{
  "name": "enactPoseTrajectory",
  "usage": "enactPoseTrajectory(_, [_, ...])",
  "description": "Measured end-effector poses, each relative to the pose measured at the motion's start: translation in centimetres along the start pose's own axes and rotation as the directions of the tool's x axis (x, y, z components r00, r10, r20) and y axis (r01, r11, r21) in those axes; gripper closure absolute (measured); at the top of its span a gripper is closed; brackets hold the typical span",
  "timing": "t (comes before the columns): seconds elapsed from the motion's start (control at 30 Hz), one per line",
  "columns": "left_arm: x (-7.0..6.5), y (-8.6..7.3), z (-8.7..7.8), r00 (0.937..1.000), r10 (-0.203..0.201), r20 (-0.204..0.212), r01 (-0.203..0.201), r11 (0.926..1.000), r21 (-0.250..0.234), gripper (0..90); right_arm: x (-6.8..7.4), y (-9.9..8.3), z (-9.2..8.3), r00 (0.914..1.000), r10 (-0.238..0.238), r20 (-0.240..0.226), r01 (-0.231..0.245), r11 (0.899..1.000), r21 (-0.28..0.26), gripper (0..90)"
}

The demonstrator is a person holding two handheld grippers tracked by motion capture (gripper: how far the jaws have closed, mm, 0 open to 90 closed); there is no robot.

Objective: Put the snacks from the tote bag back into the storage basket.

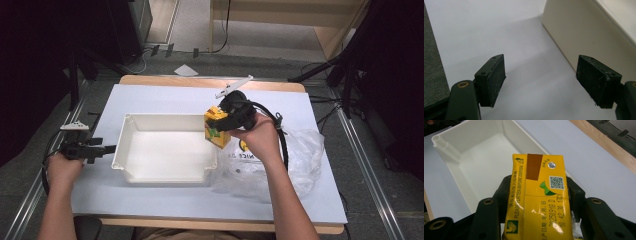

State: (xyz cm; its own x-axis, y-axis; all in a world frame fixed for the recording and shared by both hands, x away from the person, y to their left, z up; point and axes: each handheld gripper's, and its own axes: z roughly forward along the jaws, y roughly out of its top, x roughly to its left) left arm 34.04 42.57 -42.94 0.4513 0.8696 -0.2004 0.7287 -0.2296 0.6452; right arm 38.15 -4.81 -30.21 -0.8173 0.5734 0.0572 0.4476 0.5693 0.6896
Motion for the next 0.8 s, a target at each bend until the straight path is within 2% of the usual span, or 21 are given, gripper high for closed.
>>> enactPoseTrajectory(0.8, [-0.1, 0.0, 0.0, 1.0000, -0.002, 0.000, 0.002, 1.0000, 0.001, 24.7, -0.6, 2.0, 1.1, 0.9993, -0.025, -0.029, 0.025, 0.999, 0.022, 52.7])
